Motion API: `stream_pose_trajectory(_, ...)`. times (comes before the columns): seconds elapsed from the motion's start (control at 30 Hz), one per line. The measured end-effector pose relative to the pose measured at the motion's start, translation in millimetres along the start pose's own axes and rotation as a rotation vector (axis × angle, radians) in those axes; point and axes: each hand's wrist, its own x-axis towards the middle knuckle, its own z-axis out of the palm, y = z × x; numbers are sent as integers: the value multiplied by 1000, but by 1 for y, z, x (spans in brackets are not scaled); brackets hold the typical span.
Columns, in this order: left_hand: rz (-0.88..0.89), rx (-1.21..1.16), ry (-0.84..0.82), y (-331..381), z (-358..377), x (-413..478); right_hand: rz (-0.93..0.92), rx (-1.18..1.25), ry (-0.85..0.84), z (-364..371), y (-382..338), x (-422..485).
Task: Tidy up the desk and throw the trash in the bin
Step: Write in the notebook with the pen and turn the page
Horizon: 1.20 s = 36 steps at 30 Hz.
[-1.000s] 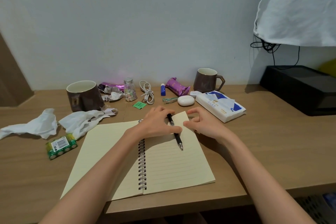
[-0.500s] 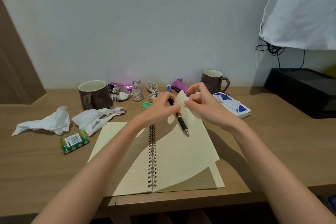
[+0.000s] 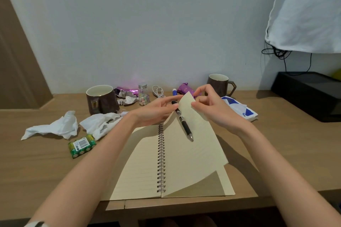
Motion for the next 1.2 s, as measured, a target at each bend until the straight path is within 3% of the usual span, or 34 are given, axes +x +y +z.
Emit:
stream_pose_trajectory(0.3, -100, 372, -76, -3, -17, -10, 55, 67, 65, -1, 9, -3)
stream_pose_trajectory(0.67, -295, 456, -206, 2, -24, -16, 115, 52, 99, 0, 19, -7)
stream_pose_trajectory(0.87, -253, 567, -107, -1, -16, -19, 167, -14, 101, -2, 24, -6)
stream_pose_trajectory(1.0, -150, 552, 85, -8, -18, -36, 226, -54, 102, -4, 34, -8)
stream_pose_trajectory(1.2, -33, 836, 235, -13, -8, -86, 297, -225, 141, -3, 56, -12)
